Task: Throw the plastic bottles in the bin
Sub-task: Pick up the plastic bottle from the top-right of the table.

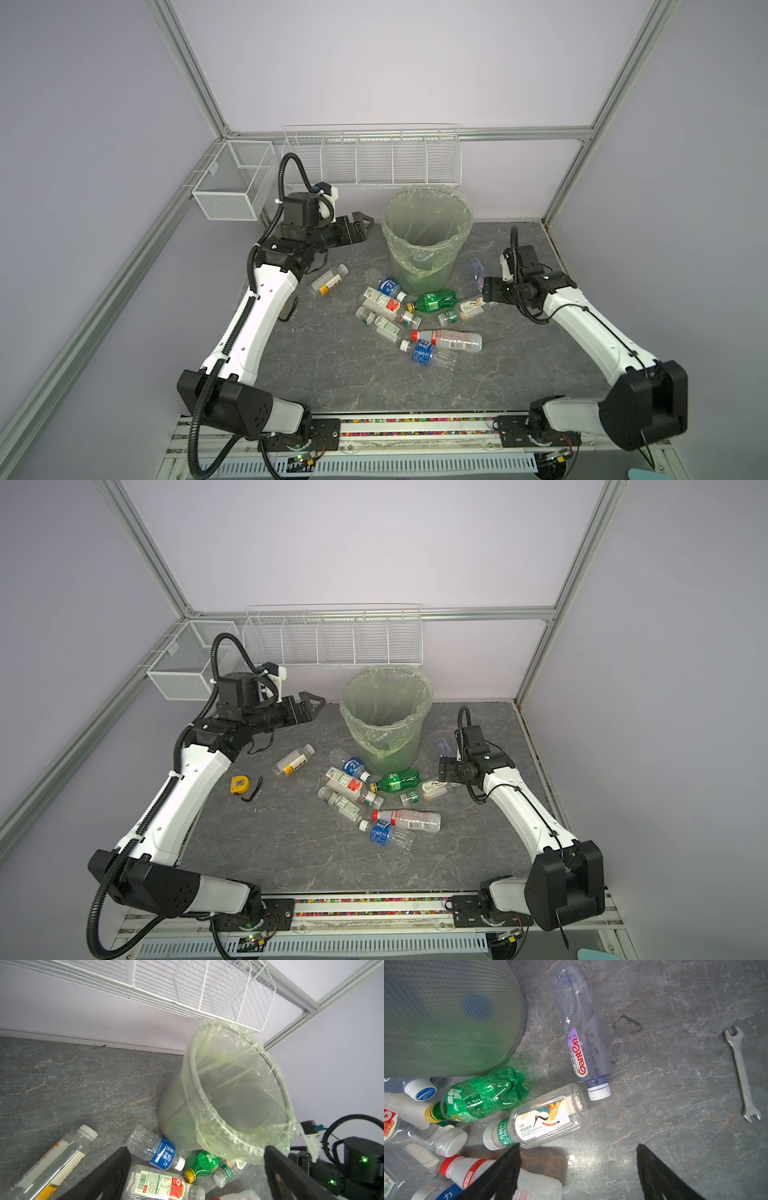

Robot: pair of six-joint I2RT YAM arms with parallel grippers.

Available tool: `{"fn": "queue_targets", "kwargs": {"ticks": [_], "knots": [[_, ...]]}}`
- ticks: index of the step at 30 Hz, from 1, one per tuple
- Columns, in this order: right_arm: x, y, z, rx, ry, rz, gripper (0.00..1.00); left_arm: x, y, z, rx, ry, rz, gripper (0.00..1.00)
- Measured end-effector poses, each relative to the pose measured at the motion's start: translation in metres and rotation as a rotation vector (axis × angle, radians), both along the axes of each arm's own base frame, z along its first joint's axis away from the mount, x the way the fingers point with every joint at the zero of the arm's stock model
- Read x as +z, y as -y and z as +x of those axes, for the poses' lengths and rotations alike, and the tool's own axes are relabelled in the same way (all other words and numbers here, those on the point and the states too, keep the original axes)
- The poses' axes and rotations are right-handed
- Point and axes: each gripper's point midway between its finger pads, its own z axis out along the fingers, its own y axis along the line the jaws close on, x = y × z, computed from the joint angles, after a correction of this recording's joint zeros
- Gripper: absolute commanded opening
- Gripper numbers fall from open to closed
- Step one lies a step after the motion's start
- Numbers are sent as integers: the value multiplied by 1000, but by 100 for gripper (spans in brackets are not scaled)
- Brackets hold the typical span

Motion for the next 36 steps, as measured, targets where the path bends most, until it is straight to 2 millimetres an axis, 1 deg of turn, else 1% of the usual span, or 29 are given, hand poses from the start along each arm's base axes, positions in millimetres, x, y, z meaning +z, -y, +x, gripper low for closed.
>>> {"fn": "queue_targets", "kwargs": {"ticks": [3,5,8,10,12,15,18,24,27,31,36], "knots": [[-4,-2,9,7,-12,-1,88,-24,-1,0,-18,-47,-8,100],[-6,-1,15,9,-18,-5,88,-46,-2,-4,-16,-83,1,100],[-9,-1,22,9,-23,-9,88,-76,-9,-12,17,-138,19,100],[-11,0,27,8,-26,-11,88,-85,-13,-16,40,-156,29,100],[-12,1,32,7,-28,-12,88,-87,-18,-18,64,-155,39,100],[-17,1,41,5,-32,-15,88,-85,-25,-18,103,-144,54,100],[-26,3,49,-3,-50,-14,88,-85,-35,-19,152,-137,82,100],[-46,15,64,-31,-86,-18,89,-96,-58,-33,247,-128,145,100],[-59,15,74,-33,-110,-13,89,-101,-63,-39,257,-126,161,100],[-76,14,83,-30,-142,2,89,-98,-67,-38,262,-104,189,100],[-86,8,99,-22,-148,23,94,-97,-71,-35,281,-81,211,100]]}}
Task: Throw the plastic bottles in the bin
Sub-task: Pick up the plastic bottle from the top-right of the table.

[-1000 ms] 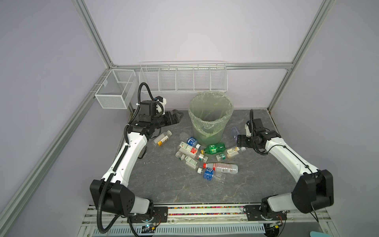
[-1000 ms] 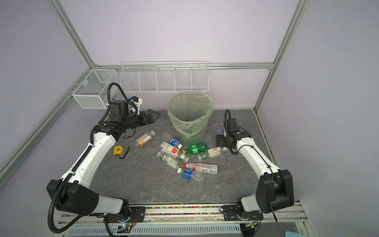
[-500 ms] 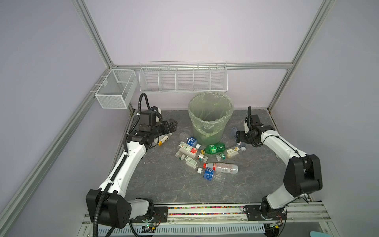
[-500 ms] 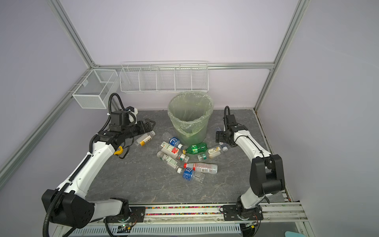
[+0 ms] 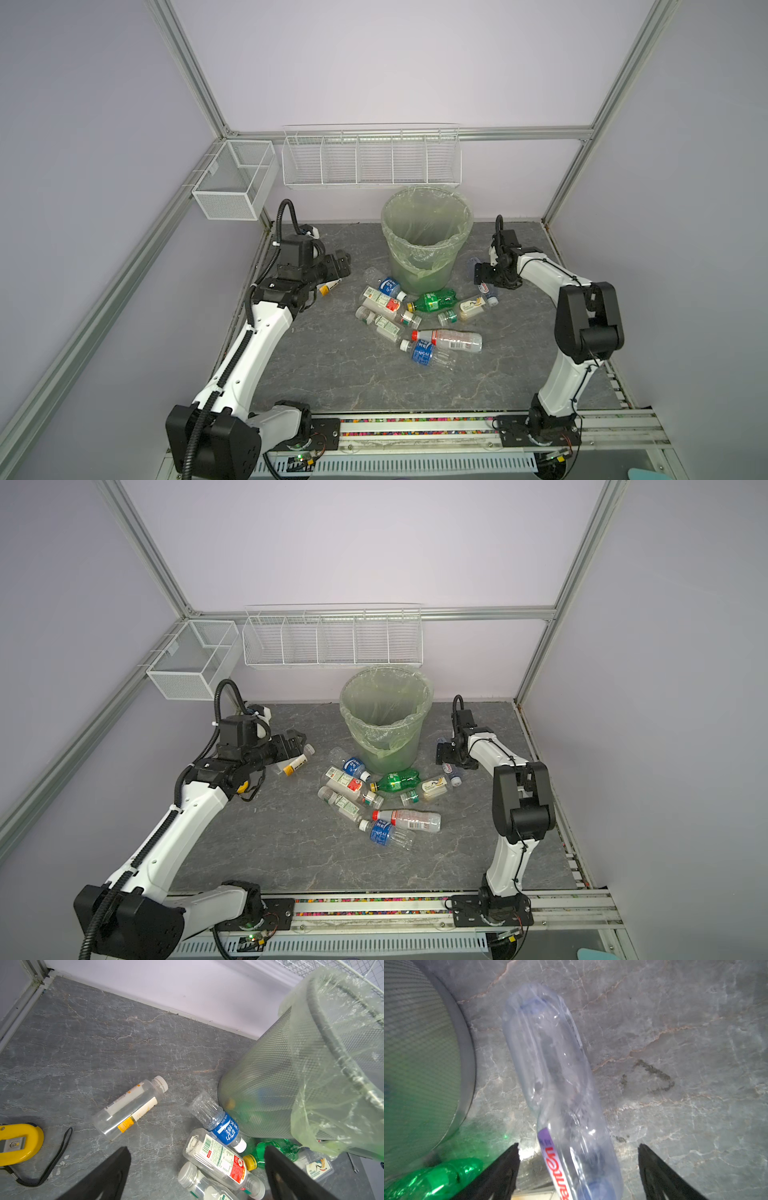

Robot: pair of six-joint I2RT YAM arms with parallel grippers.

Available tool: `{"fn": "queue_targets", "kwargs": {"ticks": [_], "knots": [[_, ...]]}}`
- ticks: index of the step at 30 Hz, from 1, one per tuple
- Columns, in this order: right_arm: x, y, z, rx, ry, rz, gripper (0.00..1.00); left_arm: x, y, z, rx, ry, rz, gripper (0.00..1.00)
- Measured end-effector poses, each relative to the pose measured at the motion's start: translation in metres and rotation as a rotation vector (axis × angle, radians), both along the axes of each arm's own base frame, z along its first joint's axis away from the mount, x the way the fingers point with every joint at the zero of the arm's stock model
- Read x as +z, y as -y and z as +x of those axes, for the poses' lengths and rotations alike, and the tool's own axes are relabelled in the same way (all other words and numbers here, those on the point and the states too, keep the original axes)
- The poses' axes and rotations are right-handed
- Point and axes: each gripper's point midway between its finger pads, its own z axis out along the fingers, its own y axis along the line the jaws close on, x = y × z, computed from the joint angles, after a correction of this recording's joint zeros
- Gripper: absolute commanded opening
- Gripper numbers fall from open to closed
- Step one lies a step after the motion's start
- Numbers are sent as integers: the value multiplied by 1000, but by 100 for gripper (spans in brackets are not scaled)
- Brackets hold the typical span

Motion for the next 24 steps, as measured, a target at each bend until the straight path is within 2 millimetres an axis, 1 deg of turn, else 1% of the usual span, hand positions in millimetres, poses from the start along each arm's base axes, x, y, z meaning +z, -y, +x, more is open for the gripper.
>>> {"fn": "queue_targets", "kwargs": {"ticks": [3,6,10,14,20,24], "knots": [[-5,-4,10,3,2,13,95,-3,-4,1,21,0,15,100],[-9,-4,11,4,-1,16,96,-12,-8,2,44,-9,23,100],[-10,-6,13,3,8,23,100,-31,-8,-1,71,-21,-21,100],[-13,-5,12,0,9,24,99,-46,-9,-6,97,-37,-61,100],[-16,-3,9,-4,0,11,94,-44,-5,-1,102,-9,-112,100],[-17,-3,9,-3,-1,7,89,-53,-2,-3,100,-22,-136,100]]}}
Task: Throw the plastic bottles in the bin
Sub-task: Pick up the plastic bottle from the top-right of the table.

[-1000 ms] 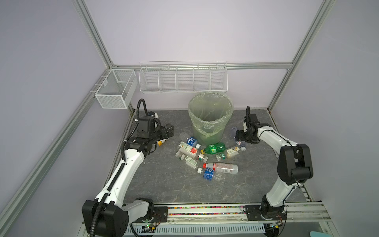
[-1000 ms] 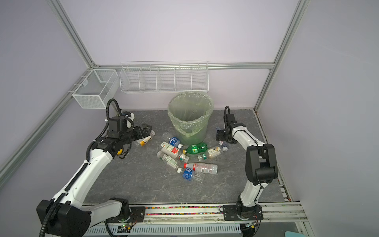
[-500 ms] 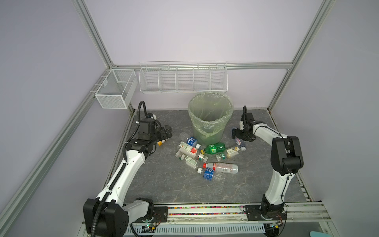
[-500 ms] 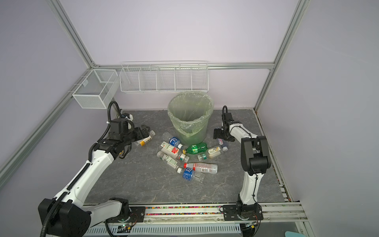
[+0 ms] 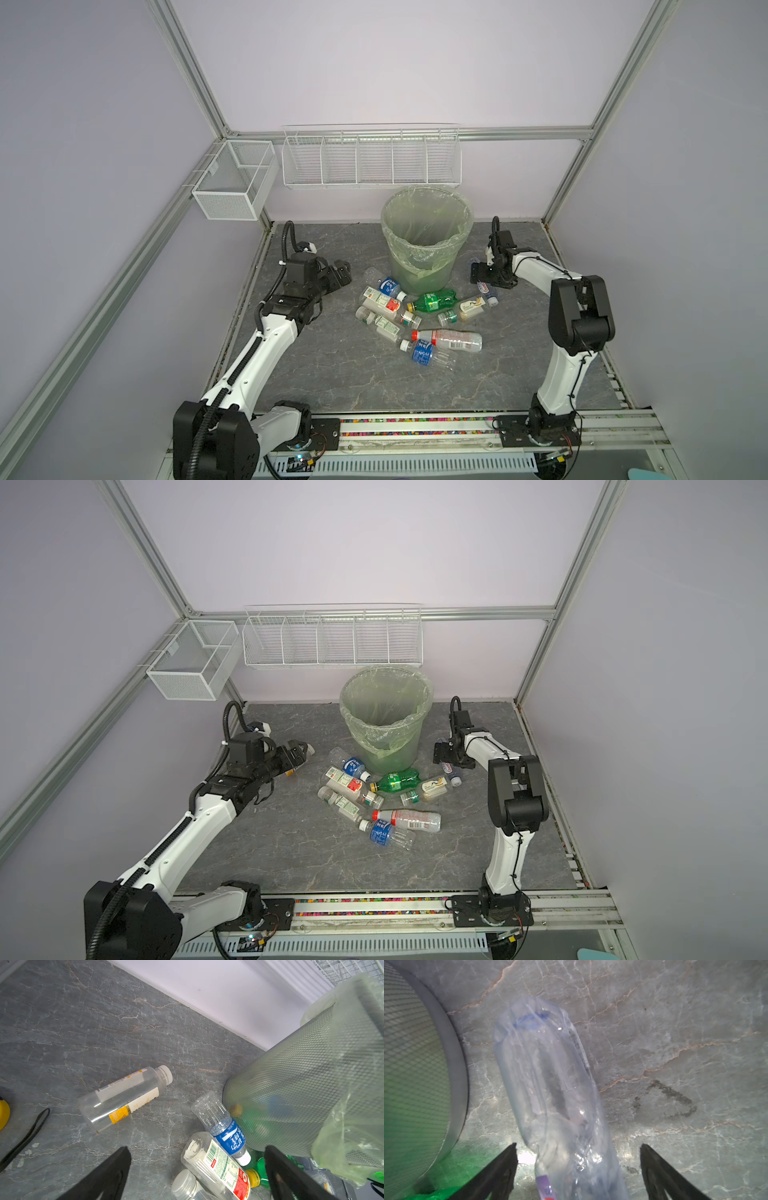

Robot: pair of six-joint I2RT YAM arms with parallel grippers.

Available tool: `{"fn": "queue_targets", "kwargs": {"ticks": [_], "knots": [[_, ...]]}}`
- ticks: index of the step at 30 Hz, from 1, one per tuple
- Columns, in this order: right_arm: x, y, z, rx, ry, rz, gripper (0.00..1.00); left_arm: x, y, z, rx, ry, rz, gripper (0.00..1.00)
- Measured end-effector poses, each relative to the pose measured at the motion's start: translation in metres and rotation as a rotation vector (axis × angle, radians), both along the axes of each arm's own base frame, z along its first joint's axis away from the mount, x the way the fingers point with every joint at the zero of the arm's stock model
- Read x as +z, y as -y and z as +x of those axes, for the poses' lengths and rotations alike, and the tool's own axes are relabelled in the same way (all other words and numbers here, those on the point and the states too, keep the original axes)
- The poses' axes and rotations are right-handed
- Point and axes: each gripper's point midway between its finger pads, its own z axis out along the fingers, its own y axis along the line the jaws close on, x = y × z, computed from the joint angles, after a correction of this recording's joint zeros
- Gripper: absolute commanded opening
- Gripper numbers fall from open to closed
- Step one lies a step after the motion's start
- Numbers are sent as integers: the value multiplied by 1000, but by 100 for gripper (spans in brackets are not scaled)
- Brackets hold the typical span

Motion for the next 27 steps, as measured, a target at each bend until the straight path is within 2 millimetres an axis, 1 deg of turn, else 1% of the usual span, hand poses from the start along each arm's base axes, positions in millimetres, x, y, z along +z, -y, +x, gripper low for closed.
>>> {"fn": "queue_targets", "kwargs": {"ticks": [4,5,8,11,13,17,22,27], "knots": [[-1,-2,-1,6,1,-6,85,-9,2,-4,-6,-21,-16,100],[-2,-4,-1,9,0,-7,81,-9,2,-5,-7,-22,-18,100],[-2,-7,-2,17,0,-7,78,-7,2,-6,-8,-14,-21,100],[-2,-11,-2,26,2,-7,71,-4,1,-8,-7,-2,-24,100],[-3,-12,-3,32,-2,-9,68,-4,1,-11,-6,1,-27,100],[-7,-14,-4,37,-9,-16,66,-5,-2,-17,-2,1,-24,100],[-9,-15,-3,43,-11,-26,56,-4,-3,-22,1,11,-25,100],[-9,-14,-3,41,-10,-32,54,-6,-4,-24,2,7,-24,100]]}}
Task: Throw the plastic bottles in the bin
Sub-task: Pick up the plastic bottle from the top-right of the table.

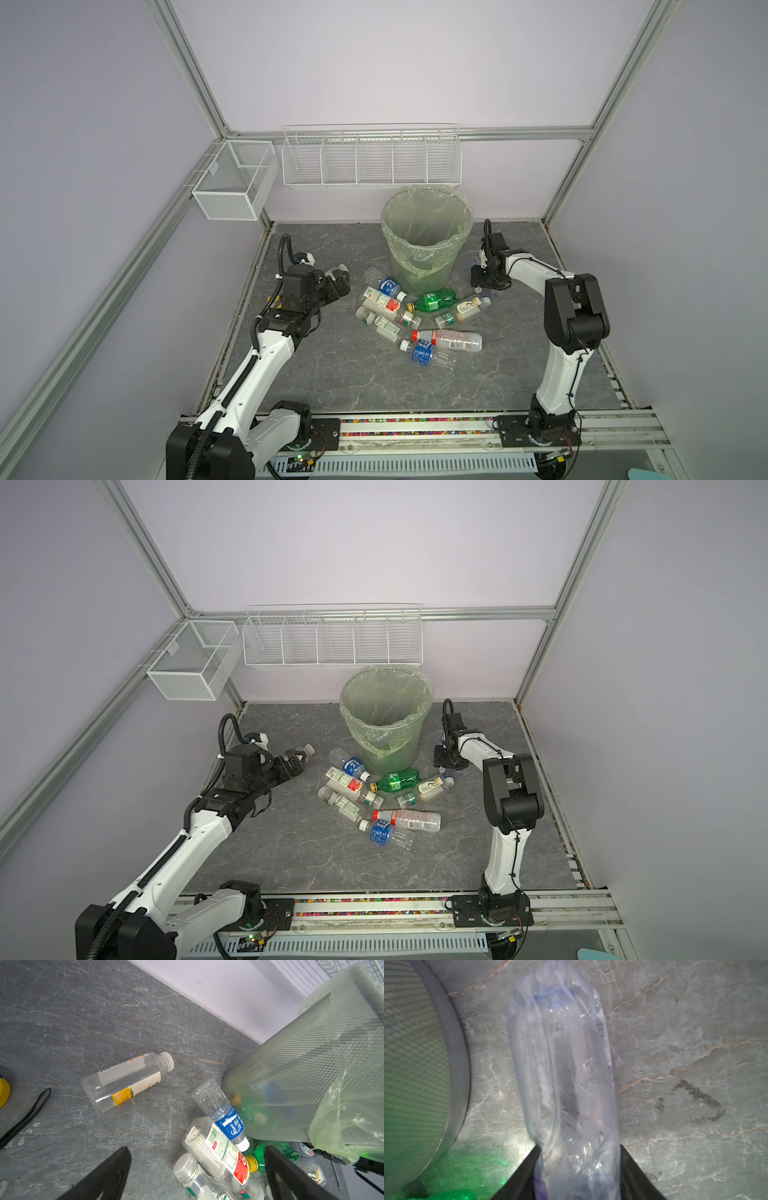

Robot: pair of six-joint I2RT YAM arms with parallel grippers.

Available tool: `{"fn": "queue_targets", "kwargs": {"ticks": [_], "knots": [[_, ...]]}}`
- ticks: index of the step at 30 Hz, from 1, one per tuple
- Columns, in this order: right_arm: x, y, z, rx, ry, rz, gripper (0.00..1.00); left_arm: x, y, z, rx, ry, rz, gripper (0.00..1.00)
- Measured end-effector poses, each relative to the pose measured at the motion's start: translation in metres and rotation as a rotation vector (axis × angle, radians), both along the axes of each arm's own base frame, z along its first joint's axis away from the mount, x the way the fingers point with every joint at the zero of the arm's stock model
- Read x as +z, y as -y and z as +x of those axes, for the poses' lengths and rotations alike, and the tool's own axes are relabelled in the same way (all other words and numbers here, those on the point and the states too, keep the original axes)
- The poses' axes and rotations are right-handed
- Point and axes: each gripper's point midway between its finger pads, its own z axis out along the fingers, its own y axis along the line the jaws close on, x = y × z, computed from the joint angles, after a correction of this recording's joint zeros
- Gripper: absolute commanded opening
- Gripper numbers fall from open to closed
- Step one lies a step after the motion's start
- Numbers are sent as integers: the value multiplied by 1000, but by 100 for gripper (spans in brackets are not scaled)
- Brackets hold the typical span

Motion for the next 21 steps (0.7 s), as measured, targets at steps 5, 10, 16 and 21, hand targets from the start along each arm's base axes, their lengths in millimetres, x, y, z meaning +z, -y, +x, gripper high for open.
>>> {"fn": "queue_targets", "kwargs": {"ticks": [5,10,16,21], "knots": [[0,2,0,-4,2,-9,51,-1,0,-1,0,-4,1,100],[3,9,2,-21,11,-32,51,-3,-1,-1,3,-11,5,100],[12,22,-3,-60,25,-27,51,-4,-2,-2,8,-14,7,100],[29,20,-6,-69,59,3,51,-4,-4,-1,20,-15,13,100]]}}
